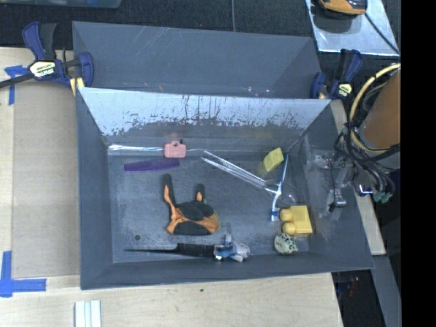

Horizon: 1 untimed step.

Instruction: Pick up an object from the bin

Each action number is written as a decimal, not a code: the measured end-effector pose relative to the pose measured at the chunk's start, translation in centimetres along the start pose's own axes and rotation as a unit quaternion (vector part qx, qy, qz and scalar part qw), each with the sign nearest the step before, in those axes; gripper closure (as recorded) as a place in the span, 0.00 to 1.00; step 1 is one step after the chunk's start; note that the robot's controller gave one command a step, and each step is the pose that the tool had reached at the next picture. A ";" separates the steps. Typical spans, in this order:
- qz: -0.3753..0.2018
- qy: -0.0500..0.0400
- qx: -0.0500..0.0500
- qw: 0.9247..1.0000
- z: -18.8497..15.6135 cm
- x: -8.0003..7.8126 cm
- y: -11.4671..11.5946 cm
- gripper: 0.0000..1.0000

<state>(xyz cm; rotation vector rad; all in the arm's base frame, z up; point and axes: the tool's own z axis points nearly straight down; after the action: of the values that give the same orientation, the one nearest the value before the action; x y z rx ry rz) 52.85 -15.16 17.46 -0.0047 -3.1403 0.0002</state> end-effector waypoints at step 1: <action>-0.002 -0.003 0.001 1.000 -0.2 -0.2 0.0 0.00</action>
Offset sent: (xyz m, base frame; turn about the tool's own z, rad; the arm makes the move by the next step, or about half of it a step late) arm -0.0281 -0.0072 -0.1046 -0.0976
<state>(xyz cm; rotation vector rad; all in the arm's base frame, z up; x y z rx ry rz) 53.00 -15.12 17.68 0.0004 -3.1454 0.0020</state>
